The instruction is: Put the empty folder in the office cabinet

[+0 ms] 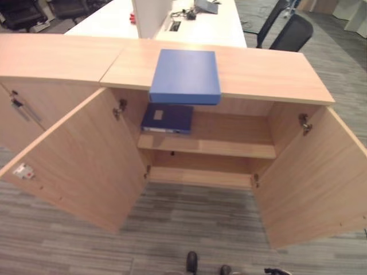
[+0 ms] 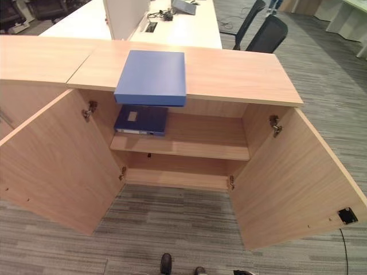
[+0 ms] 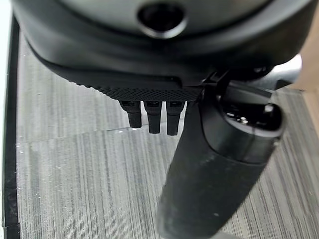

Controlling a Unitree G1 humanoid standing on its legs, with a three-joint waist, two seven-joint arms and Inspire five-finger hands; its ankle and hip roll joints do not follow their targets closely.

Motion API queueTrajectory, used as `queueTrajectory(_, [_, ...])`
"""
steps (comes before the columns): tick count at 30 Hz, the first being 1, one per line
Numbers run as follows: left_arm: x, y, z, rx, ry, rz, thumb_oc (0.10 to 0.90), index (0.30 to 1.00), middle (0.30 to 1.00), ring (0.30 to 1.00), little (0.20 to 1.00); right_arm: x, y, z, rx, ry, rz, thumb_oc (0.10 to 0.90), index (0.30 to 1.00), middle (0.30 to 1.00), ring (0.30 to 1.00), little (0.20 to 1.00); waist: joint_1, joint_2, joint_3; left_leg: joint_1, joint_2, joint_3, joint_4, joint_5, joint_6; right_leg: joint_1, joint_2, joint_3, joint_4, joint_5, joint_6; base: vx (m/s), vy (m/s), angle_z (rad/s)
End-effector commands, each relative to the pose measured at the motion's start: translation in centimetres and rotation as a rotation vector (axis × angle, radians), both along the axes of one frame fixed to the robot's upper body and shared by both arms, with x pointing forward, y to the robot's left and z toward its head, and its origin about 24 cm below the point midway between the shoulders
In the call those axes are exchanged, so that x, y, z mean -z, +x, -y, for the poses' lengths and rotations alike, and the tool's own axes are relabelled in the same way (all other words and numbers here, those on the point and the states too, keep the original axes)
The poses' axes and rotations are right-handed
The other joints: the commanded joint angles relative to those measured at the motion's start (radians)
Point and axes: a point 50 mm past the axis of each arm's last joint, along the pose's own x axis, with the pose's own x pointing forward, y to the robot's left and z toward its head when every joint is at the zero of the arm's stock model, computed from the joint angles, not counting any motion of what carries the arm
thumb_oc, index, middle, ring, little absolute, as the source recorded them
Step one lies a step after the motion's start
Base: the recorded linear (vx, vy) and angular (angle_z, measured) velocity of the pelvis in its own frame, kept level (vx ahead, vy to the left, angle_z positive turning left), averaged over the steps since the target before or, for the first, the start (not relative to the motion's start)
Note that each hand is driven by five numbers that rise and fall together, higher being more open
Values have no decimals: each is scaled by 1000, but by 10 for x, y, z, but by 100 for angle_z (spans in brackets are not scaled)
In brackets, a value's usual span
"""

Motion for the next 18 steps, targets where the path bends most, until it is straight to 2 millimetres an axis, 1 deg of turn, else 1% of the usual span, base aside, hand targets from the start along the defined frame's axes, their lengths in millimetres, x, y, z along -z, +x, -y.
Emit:
queueTrajectory(1, [-3,0,-10,7,47,2,800,900,900,900,900,-5,14,5,-14,-8,38,800,900,900,900,900,12,-8,78,90,-42,-68,24,-135,-52,-73,4,-20,-130,140,21,82,-69,3])
queueTrajectory(2, [-3,0,-10,7,47,2,800,900,900,900,900,-5,14,5,-14,-8,38,800,900,900,900,900,12,-8,78,90,-42,-68,24,-135,-52,-73,4,-20,-130,140,21,122,-116,11])
queueTrajectory(3, [-3,0,-11,-3,52,5,800,900,900,900,900,-5,15,4,-29,-11,35,800,900,900,900,900,14,-12,81,104,-49,-73,-7,-127,-52,-79,9,-36,-139,152,23,154,-115,13])
queueTrajectory(4, [-3,1,-10,4,53,8,800,900,900,900,900,-4,13,4,-24,-10,28,800,900,900,900,900,15,-14,70,114,-59,-81,-30,-124,-52,-56,8,-32,-172,157,22,207,-145,14])
queueTrajectory(6, [-2,-3,-9,-11,52,4,800,900,900,900,900,-4,9,5,-30,-14,20,800,900,900,900,900,17,-18,56,127,-59,-83,-64,-117,-57,-65,2,-21,-131,163,11,185,-129,26])
queueTrajectory(8, [-2,-1,-8,-37,52,14,800,900,900,900,900,-4,10,7,-25,-18,25,800,900,900,900,900,14,-14,49,127,-38,-87,-64,-121,-58,-98,6,-6,-83,155,1,211,-186,29])
queueTrajectory(10, [-2,3,-5,-42,48,26,800,900,900,900,900,-4,7,9,-9,-23,21,800,900,900,900,900,10,-7,50,131,-19,-99,-64,-129,-65,-106,4,-12,-27,127,-14,256,-234,32])
queueTrajectory(11, [-3,11,-3,-11,48,43,800,900,900,900,900,-2,-1,10,-14,-30,-11,800,900,900,900,900,4,-6,55,138,-4,-121,-61,-140,-72,-110,9,-13,16,96,-30,198,-195,39])
queueTrajectory(12, [-3,11,-3,-11,48,43,800,900,900,900,900,-2,-1,10,-14,-30,-11,800,900,900,900,900,4,-6,55,138,-4,-121,-61,-140,-72,-111,9,-14,18,95,-30,273,-309,45])
queueTrajectory(13, [-4,21,1,21,41,68,800,900,900,900,900,-1,-7,11,-30,-40,-37,800,900,900,900,900,-1,-3,66,148,15,-133,-52,-154,-81,-114,14,-25,67,56,-45,181,-226,56])
queueTrajectory(15, [-4,24,2,27,39,76,800,900,900,900,900,-1,-7,11,-30,-41,-38,800,900,900,900,900,-5,-3,66,146,20,-138,-46,-157,-84,-116,13,-27,78,47,-49,140,-184,46])
queueTrajectory(17, [-5,30,5,31,34,97,800,900,900,900,900,-2,-5,13,-19,-45,-25,800,900,900,900,900,-11,-1,73,153,38,-147,-36,-171,-94,-116,17,-30,114,16,-60,96,-140,26])
queueTrajectory(18, [-5,30,5,31,35,97,800,900,900,900,900,-2,-5,13,-19,-45,-25,800,900,900,900,900,-12,-2,71,150,37,-147,-35,-170,-93,-119,16,-30,112,19,-60,132,-182,19])
